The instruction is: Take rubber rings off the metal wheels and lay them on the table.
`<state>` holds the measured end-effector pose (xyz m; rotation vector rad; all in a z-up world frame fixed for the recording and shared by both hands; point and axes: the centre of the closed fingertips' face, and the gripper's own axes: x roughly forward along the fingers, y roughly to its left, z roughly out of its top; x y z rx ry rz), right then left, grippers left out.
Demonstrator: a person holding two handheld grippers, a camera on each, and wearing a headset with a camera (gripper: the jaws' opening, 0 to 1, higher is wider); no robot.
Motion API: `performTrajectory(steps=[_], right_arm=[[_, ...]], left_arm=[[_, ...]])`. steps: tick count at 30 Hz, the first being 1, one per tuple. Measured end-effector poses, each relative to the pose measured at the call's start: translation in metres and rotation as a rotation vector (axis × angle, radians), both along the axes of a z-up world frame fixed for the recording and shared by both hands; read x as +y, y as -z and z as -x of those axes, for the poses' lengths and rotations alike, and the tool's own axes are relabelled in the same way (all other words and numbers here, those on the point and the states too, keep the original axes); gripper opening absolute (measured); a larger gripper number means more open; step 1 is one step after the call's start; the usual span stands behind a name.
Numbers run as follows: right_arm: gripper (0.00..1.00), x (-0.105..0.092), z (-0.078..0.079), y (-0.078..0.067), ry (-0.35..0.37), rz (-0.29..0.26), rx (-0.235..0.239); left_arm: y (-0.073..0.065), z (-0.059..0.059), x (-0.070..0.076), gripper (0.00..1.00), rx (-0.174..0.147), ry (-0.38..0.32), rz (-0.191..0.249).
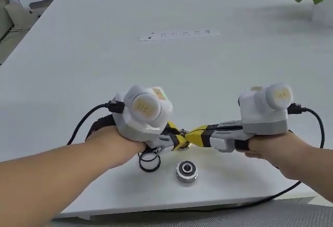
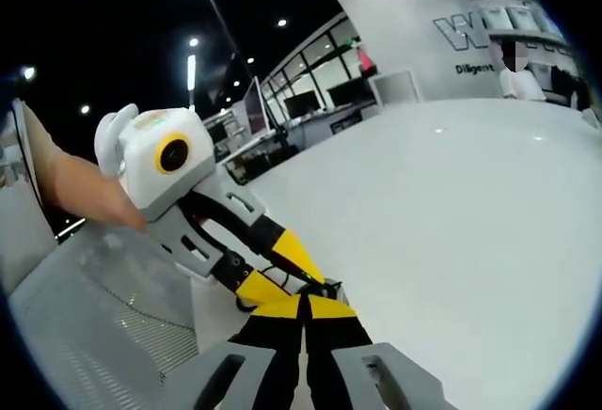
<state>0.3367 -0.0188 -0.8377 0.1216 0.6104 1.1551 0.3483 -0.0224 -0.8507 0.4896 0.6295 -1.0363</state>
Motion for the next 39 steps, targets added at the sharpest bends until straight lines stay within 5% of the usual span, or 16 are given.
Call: performTrajectory(steps=[14, 24, 39], right_arm=[[0.0, 0.001, 0.012, -0.006, -0.052, -0.029, 0.024], [0.0, -0.006, -0.003, -0.001, 0.021, 0.0, 0.002], [0.0, -0.006, -0.005, 0.001, 0.029, 0.014, -0.014]], left_arm=[[0.0, 0.0, 0.0, 0.12, 0.002, 0.001, 0.014], [0.0, 0.0, 0.0, 0.13, 0.0, -0.018, 0.041], [-0.002, 0.001, 0.002, 0.15, 0.01, -0.005, 0.033]])
